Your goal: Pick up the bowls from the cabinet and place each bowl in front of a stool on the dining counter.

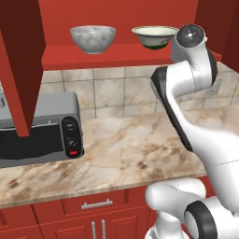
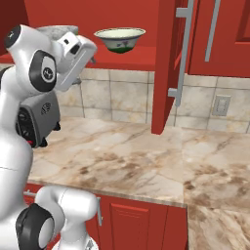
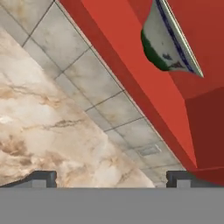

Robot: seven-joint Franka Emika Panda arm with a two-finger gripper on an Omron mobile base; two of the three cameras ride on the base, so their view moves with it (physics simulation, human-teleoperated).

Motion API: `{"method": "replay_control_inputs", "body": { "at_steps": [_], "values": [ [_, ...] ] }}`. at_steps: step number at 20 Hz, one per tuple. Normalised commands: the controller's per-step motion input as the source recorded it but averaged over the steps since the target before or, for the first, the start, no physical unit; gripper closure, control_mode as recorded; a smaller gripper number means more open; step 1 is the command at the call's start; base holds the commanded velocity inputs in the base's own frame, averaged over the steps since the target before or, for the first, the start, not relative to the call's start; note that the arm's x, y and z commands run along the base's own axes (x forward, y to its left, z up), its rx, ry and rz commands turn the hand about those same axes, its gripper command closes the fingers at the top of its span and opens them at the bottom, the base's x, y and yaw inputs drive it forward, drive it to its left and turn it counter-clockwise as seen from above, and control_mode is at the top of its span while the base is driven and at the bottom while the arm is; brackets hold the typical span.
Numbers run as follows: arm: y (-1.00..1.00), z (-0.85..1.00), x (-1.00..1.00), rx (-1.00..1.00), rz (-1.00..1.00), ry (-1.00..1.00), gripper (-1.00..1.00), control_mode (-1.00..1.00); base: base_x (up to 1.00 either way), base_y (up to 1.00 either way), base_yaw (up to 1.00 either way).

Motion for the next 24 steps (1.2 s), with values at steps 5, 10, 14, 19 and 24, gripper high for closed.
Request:
{"method": "replay_control_inputs", "body": {
  "at_steps": [5, 10, 14, 19, 24],
  "values": [
    [-0.07, 0.07, -0.13, -0.35, 0.41, -0.15, -1.0, -1.0, 0.0, 0.0, 0.0],
    [-0.02, 0.44, -0.08, -0.42, 0.15, -0.02, -1.0, -1.0, 0.0, 0.0, 0.0],
    [0.0, 0.6, 0.0, -0.35, -0.04, 0.1, -1.0, -1.0, 0.0, 0.0, 0.0],
    [-0.01, 0.22, 0.19, -0.05, -0.14, 0.11, -1.0, -1.0, 0.0, 0.0, 0.0],
    [-0.2, 0.0, 0.25, 0.05, -0.14, 0.03, -1.0, -1.0, 0.0, 0.0, 0.0]
  ]
}}
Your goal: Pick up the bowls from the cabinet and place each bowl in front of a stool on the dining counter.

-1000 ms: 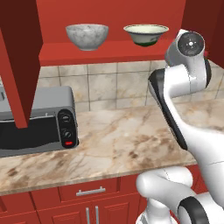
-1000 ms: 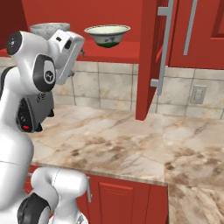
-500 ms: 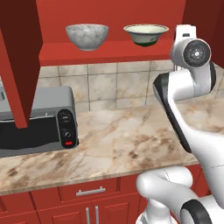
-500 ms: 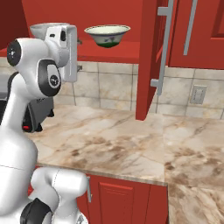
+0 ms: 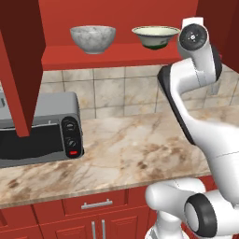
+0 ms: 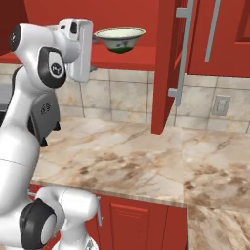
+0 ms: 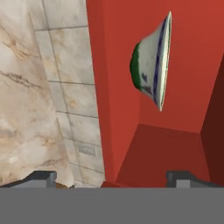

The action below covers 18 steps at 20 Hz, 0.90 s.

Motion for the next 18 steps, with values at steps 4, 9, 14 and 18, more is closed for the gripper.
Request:
{"method": "replay_control_inputs", "body": {
  "at_steps": [4, 9, 14, 18],
  "values": [
    [-0.04, 0.0, 0.26, 0.04, -0.04, -0.03, -1.0, -1.0, 0.0, 0.0, 0.0],
    [0.05, 0.0, 0.24, 0.0, 0.0, -0.03, -1.0, -1.0, 0.0, 0.0, 0.0],
    [0.06, 0.0, 0.2, 0.0, 0.0, -0.03, -1.0, -1.0, 0.0, 0.0, 0.0],
    [0.18, 0.0, 0.43, 0.0, 0.0, -0.01, -1.0, -1.0, 0.0, 0.0, 0.0]
  ]
}}
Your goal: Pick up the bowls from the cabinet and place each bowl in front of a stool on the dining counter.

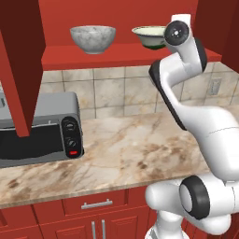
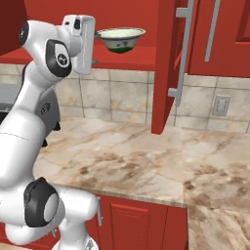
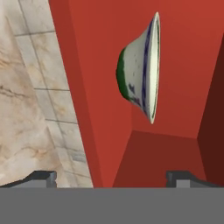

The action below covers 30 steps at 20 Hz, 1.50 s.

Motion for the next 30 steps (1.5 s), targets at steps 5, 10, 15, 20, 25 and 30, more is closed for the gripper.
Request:
{"method": "replay_control_inputs", "body": {
  "at_steps": [5, 10, 15, 20, 25, 30],
  "values": [
    [0.17, 0.0, 0.45, 0.02, 0.0, 0.0, -1.0, -1.0, 0.0, 0.0, 0.0],
    [0.11, 0.01, 0.28, 0.01, 0.0, 0.0, -1.0, -1.0, 0.0, 0.0, 0.0],
    [0.04, 0.0, 0.23, 0.0, 0.0, 0.0, -1.0, -1.0, 0.0, 0.0, 0.0],
    [0.0, 0.0, 0.3, 0.0, 0.0, 0.0, -1.0, -1.0, 0.0, 0.0, 0.0],
    [0.0, 0.0, 0.38, 0.03, 0.0, 0.0, -1.0, -1.0, 0.0, 0.0, 0.0],
    [0.02, 0.0, 0.42, 0.05, 0.0, 0.0, -1.0, -1.0, 0.0, 0.0, 0.0]
  ]
}}
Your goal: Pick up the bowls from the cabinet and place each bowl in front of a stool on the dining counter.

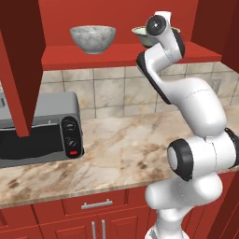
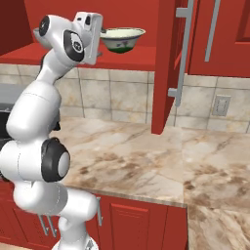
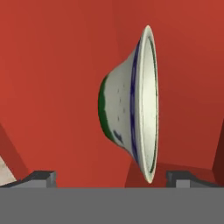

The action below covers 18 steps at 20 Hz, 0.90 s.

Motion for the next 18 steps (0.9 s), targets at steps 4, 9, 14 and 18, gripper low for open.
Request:
{"method": "replay_control_inputs", "body": {
  "at_steps": [4, 9, 14, 18],
  "values": [
    [0.05, 0.0, 0.42, 0.02, 0.0, 0.0, -1.0, -1.0, 0.0, 0.0, 0.0],
    [0.04, -0.01, 0.33, 0.0, 0.0, 0.0, -1.0, -1.0, 0.0, 0.0, 0.0],
    [0.0, -0.09, 0.31, 0.0, 0.0, 0.0, -1.0, -1.0, 0.0, 0.0, 0.0],
    [0.0, -0.11, 0.38, 0.0, 0.0, 0.0, -1.0, -1.0, 0.0, 0.0, 0.0]
  ]
}}
